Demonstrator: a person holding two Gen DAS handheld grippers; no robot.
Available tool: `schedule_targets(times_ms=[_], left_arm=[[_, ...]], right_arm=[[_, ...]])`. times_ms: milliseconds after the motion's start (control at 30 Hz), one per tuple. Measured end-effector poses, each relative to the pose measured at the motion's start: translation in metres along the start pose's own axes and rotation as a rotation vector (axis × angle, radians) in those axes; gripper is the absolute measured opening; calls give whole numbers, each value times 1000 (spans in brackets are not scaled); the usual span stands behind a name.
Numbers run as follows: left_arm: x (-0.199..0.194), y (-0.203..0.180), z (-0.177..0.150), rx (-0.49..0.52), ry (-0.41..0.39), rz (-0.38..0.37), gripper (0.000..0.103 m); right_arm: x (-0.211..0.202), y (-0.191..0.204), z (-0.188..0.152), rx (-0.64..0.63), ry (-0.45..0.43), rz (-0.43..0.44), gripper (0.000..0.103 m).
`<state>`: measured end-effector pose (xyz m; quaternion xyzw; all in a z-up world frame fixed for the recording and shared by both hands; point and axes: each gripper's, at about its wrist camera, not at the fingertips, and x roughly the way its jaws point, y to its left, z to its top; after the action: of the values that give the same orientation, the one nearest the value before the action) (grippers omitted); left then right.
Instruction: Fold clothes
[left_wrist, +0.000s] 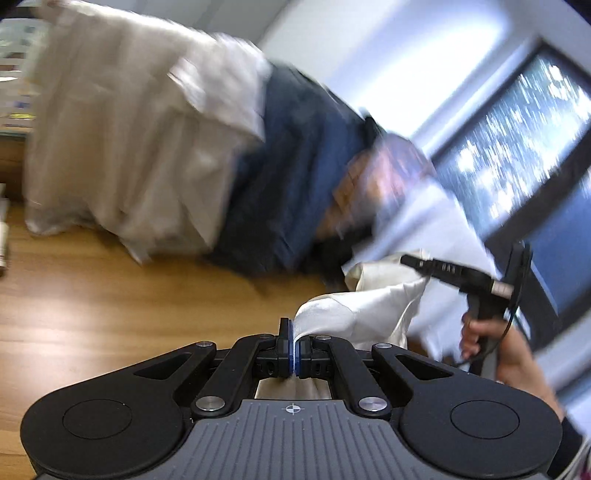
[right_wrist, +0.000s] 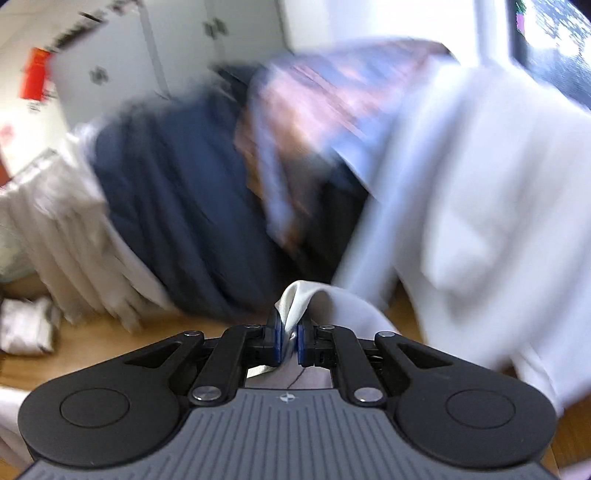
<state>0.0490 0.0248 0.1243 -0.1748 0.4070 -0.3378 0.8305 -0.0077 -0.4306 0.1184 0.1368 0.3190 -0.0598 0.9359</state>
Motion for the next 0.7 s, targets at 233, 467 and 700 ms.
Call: schedule_targets(times_ms=[233, 467, 700], left_arm=[[-9, 104, 24, -155, -71, 240, 3], [29, 209, 9, -287, 15, 441, 3], [47, 257, -1, -376, 63, 491, 3]], right_arm=[[114, 108, 34, -153, 42, 169, 10], [234, 202, -6, -275, 224, 209, 15], [246, 223, -37, -399, 300, 189, 44]])
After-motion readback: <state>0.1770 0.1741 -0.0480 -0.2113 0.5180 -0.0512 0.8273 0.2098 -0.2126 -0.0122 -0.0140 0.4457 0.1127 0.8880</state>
